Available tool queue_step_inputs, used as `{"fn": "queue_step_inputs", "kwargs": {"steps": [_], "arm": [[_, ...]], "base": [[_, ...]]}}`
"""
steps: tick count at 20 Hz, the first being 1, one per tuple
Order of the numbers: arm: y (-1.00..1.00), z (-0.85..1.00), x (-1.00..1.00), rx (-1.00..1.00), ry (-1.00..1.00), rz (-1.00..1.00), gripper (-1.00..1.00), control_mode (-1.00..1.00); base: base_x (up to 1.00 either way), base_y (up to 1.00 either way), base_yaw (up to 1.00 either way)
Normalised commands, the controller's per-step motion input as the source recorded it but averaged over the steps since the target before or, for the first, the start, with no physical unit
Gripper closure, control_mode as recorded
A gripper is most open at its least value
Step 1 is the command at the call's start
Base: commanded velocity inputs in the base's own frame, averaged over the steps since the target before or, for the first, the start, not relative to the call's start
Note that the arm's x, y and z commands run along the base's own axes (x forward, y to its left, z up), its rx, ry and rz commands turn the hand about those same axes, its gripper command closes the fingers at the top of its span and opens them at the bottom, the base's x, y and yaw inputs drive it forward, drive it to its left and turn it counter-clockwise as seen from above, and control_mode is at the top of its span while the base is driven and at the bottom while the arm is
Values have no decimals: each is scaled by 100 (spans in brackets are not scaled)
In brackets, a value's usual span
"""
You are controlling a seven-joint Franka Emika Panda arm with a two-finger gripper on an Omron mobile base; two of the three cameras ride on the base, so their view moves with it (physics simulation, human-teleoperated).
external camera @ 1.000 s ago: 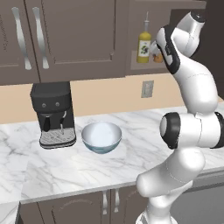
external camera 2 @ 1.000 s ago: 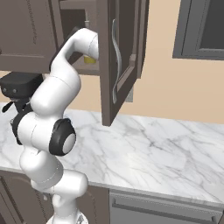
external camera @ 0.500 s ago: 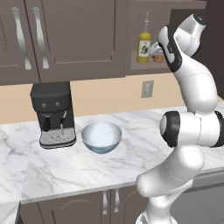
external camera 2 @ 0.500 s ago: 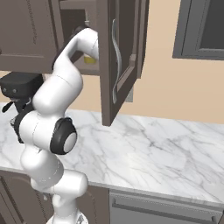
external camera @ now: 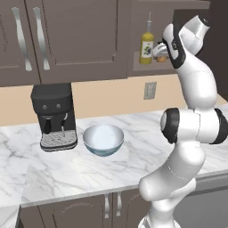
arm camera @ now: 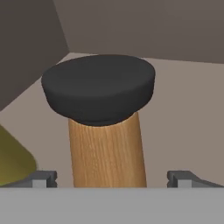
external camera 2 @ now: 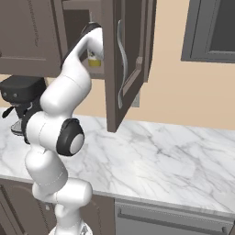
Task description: Retrieve the bottle and the shaker from the cabinet and place them next to the mixing bowl on the counter. Then add garlic from the fridge to the mixing bowl.
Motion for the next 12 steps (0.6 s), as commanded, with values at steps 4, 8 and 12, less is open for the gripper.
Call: {"fn": "queue_step_inputs", "kwargs": {"steps": [4, 8, 12], "arm": [[0, 0, 0, 0, 0, 0, -100, -100], [0, 0, 0, 0, 0, 0, 100, -100], [0, 0, -5, 0, 0, 0, 100, -100]], "base": [[0, 0, 0], [0, 0, 0], [0, 0, 0]]}}
